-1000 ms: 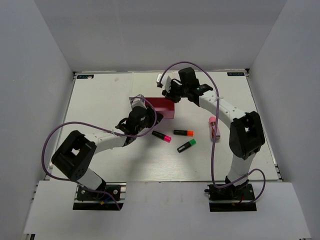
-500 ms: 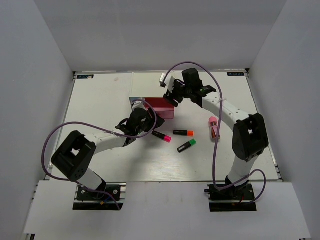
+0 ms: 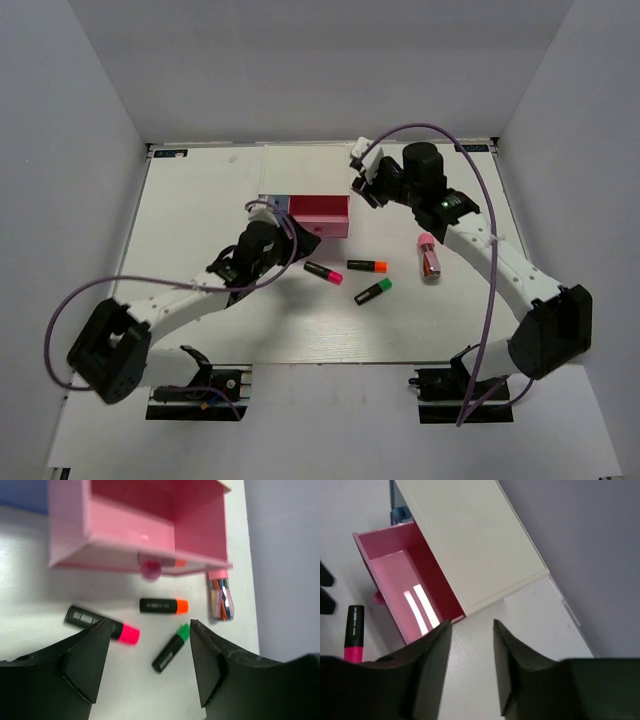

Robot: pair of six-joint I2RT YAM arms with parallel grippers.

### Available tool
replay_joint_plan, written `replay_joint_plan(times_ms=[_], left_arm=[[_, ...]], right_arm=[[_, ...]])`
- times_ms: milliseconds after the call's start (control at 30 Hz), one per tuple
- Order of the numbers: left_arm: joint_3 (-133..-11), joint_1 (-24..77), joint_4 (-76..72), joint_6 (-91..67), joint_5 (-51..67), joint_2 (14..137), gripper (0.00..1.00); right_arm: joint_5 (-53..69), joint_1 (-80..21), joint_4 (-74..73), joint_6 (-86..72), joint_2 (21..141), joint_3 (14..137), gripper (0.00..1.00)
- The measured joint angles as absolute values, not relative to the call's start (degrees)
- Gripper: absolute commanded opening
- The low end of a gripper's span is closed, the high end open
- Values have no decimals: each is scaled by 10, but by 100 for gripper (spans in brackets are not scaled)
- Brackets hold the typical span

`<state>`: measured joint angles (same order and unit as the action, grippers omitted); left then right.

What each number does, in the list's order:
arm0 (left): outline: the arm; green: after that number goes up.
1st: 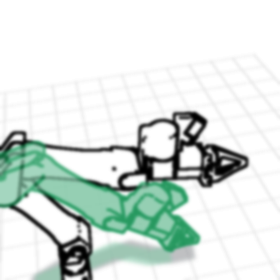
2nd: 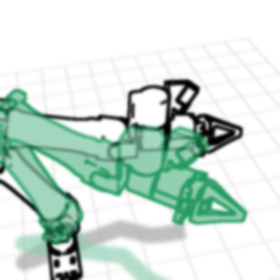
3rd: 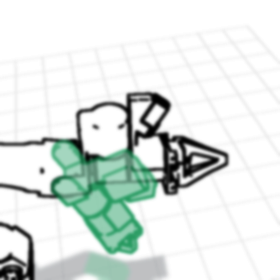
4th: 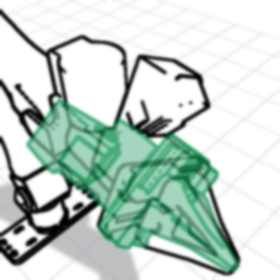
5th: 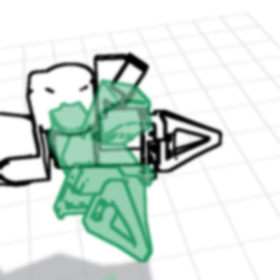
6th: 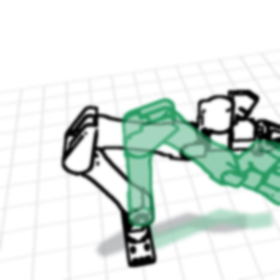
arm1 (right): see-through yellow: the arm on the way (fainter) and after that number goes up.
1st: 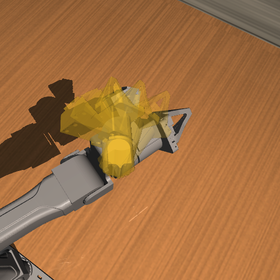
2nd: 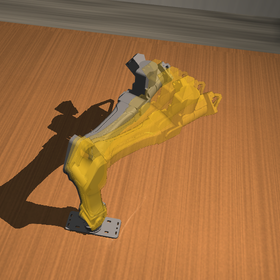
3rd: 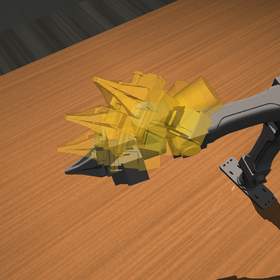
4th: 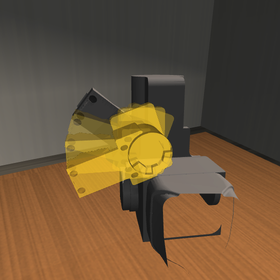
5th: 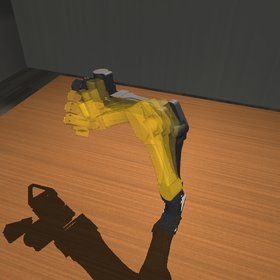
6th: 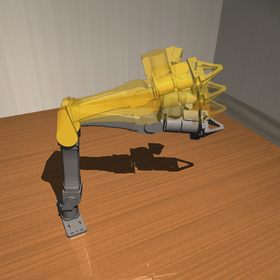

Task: Sort the stationery into containers
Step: Grab a piece of stationery with the right arm

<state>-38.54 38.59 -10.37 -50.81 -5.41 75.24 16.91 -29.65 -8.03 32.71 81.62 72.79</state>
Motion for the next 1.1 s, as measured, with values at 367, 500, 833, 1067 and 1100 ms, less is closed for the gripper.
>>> replay_joint_plan(times_ms=[367, 500, 833, 1067, 1100], left_arm=[[-175, 386, 7, -581, -85, 397, 100], [-144, 386, 47, -614, -118, 295, 100], [-141, 386, 119, -641, -132, 291, 100], [-141, 386, 118, -644, -105, 352, 100], [-141, 386, 117, -644, -101, 356, 100]], right_arm=[[102, -210, -159, 172, 757, 616, 71], [100, -170, -192, 136, 757, 572, 74], [83, -95, -240, 108, 801, 535, 75], [58, -81, -239, 109, 867, 535, 70], [52, -80, -237, 109, 876, 535, 70]])
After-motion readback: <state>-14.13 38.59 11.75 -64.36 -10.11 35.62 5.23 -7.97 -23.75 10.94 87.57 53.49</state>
